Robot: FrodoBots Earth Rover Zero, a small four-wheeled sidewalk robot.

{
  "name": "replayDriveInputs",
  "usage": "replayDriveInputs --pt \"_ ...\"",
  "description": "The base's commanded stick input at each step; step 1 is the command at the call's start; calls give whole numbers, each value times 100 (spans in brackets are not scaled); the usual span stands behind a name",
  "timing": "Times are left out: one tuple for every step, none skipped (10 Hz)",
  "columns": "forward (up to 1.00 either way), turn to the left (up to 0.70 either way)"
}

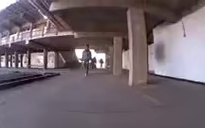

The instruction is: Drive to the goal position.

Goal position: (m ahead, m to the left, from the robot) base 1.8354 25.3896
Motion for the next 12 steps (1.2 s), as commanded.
replayDriveInputs --pt "92 38" --pt "92 38" --pt "93 38" --pt "93 38" --pt "93 1" --pt "93 1" --pt "93 1" --pt "93 1" --pt "90 1" --pt "52 1" --pt "13 1" --pt "57 1"
